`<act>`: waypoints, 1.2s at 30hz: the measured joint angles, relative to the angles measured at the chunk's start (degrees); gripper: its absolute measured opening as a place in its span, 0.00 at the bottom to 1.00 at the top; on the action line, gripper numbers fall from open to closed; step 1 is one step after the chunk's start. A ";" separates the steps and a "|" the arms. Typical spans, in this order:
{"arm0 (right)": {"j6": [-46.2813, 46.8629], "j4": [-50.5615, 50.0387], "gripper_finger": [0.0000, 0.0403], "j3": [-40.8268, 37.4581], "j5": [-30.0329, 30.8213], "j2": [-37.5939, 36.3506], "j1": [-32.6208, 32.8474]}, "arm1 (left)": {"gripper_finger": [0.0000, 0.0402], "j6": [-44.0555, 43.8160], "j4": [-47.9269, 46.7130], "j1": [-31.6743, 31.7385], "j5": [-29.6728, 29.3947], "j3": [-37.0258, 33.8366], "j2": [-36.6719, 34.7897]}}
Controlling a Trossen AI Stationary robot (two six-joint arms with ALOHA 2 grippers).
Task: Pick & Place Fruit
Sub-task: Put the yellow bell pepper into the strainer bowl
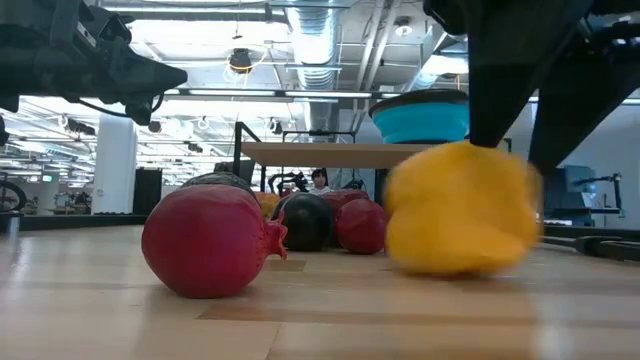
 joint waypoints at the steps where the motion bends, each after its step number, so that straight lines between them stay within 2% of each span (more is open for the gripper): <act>1: -0.60 -0.04 0.90 0.00 0.48 0.00 -0.01 | 0.00 -0.08 -0.01 0.02 -0.08 0.01 0.00; 7: -3.34 1.37 0.89 0.00 3.64 0.00 -1.50 | 0.00 -0.11 -0.02 0.02 -0.19 0.00 0.00; 10: -9.88 4.25 0.89 0.00 3.82 0.00 -2.23 | 0.00 -0.11 -0.02 0.00 -0.19 0.00 0.00; 14: -28.01 7.50 0.91 0.00 1.89 0.00 -2.52 | 0.00 -0.11 -0.02 0.00 -0.16 0.02 0.00; 18: -50.92 7.59 0.90 0.30 -1.56 -0.11 -3.70 | 0.00 -0.11 -0.02 0.00 -0.16 0.00 0.00; 24: -79.00 8.01 0.88 0.33 -2.99 -0.13 -6.26 | 0.00 -0.12 -0.02 0.01 -0.14 0.01 0.01; 30: -99.01 8.07 0.88 0.33 -8.99 -0.13 -8.78 | 0.00 -1.63 -0.02 0.00 -0.12 0.00 0.02; 36: -113.24 10.86 0.89 0.35 -10.29 -0.13 -10.55 | 0.00 -1.66 -0.02 0.01 -0.10 0.01 0.02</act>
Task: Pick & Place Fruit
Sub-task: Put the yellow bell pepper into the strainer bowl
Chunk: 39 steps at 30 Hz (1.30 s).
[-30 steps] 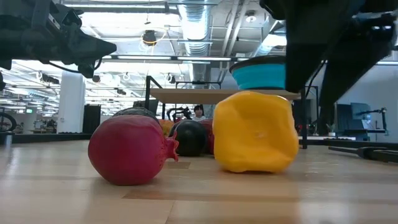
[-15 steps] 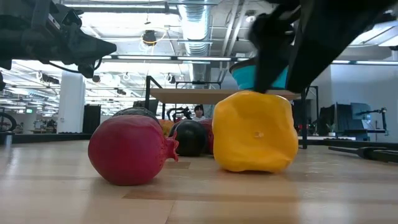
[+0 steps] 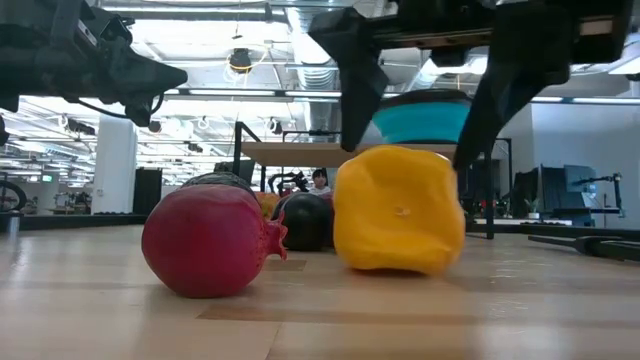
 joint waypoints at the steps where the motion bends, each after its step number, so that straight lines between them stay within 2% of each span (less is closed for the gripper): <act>1: -0.88 0.06 0.89 0.00 -0.47 0.00 -0.19 | 0.00 0.00 0.00 0.01 0.00 0.01 -0.02; 6: -1.95 1.54 0.89 0.11 -5.74 0.85 -1.56 | 0.00 0.02 0.00 -0.01 0.17 0.00 -0.02; 15: -1.39 3.12 0.88 0.22 -5.52 4.68 -1.71 | 0.00 0.04 -0.11 -0.01 0.15 -0.01 0.40; 24: 7.22 5.31 0.80 0.09 -5.56 4.79 -1.73 | 0.00 0.04 0.04 0.00 -0.02 0.00 3.59; 27: 13.42 6.14 0.77 0.02 -5.00 4.69 -1.71 | 0.00 0.04 0.06 0.01 -0.11 -0.01 4.49; 30: 22.04 5.86 0.76 -0.09 -1.62 3.40 -1.45 | 0.00 0.04 0.19 -0.01 -0.09 0.00 4.85; 34: 36.32 4.59 0.75 -0.07 6.15 -0.66 -0.56 | 0.00 0.04 0.62 -0.01 -0.07 0.00 4.80; 36: 41.87 4.08 0.75 -1.82 11.51 -3.52 0.17 | 0.00 0.04 1.77 -0.01 0.31 0.00 4.85; 39: 49.17 8.51 0.75 -7.81 22.42 -9.28 2.57 | 0.00 0.03 3.71 -0.50 1.67 0.01 4.81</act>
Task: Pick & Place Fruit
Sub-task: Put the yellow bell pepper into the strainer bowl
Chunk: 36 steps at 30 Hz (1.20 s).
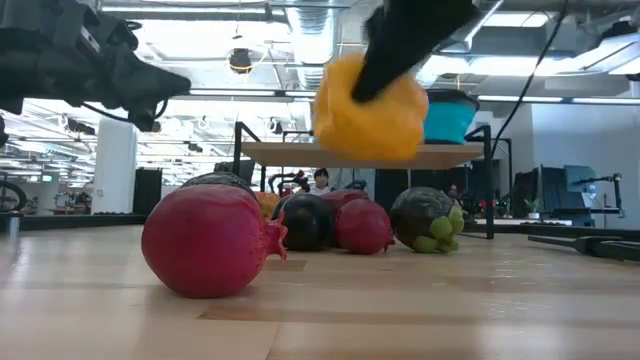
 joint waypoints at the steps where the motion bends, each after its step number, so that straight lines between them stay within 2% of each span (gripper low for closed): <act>1: 2.65 1.78 0.75 -2.83 3.91 -2.21 1.10 | 0.00 0.02 0.85 -0.39 0.52 -0.01 0.00; 5: 12.19 14.43 0.75 -15.68 21.08 -10.58 6.02 | 0.00 0.54 4.26 -2.80 0.67 -0.02 0.16; 7: 14.04 23.20 0.75 -21.38 31.27 -13.65 8.29 | 0.00 1.24 6.40 -3.95 0.67 -0.02 0.31; 11: 12.34 37.84 0.75 -29.17 52.01 -18.16 9.96 | 0.00 2.48 9.56 -5.57 0.61 0.00 1.29; 13: 8.75 40.25 0.76 -30.15 56.96 -20.76 8.83 | 0.00 2.50 10.58 -5.76 0.60 -0.02 2.27; 17: 2.36 40.51 0.79 -29.24 57.34 -27.02 4.21 | 0.00 2.46 10.84 -5.76 0.12 -0.01 4.19; 20: -3.45 40.55 0.79 -28.70 54.84 -32.09 -0.15 | 0.00 2.50 11.11 -5.76 -0.40 -0.02 5.73; 23: -9.29 40.11 0.79 -28.68 47.83 -37.00 -6.01 | 0.00 2.46 11.92 -5.76 -0.42 -0.02 7.19; 28: -10.59 39.49 0.79 -29.35 29.90 -41.67 -19.85 | 0.00 2.28 12.40 -5.76 -0.42 -0.02 8.72; 36: -7.44 39.22 0.79 -29.39 17.36 -40.93 -35.97 | 0.00 2.24 12.81 -5.74 -0.42 -0.02 9.40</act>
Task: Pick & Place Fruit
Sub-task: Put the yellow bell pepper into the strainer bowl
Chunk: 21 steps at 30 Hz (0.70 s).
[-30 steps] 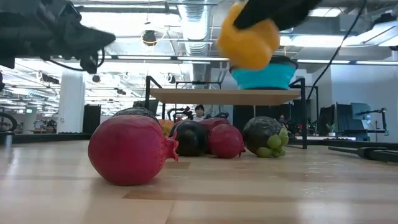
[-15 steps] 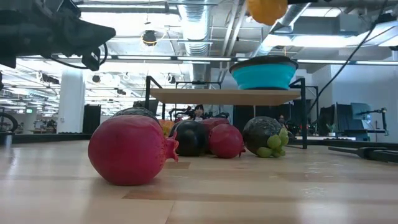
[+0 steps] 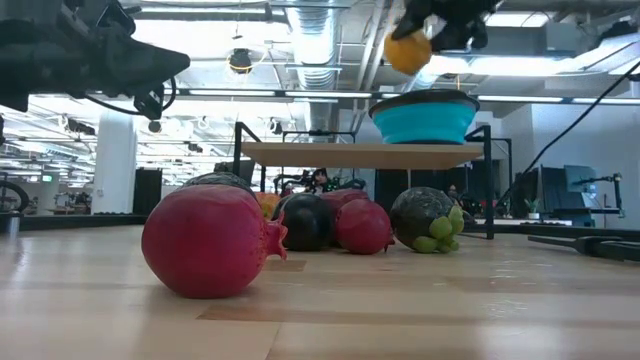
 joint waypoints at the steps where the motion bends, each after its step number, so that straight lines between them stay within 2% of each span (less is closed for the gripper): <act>1: 0.59 -0.36 0.79 -0.07 -0.77 0.60 -1.13 | 0.00 0.00 0.03 0.00 0.00 0.00 0.00; 13: 5.72 -0.12 0.79 -0.07 -3.38 8.99 -6.01 | 0.00 -0.04 0.24 0.02 0.00 0.02 -0.02; 21: 10.27 -2.52 0.79 -0.07 -3.53 9.00 -7.48 | 0.00 -0.04 0.24 0.02 0.00 0.02 -0.02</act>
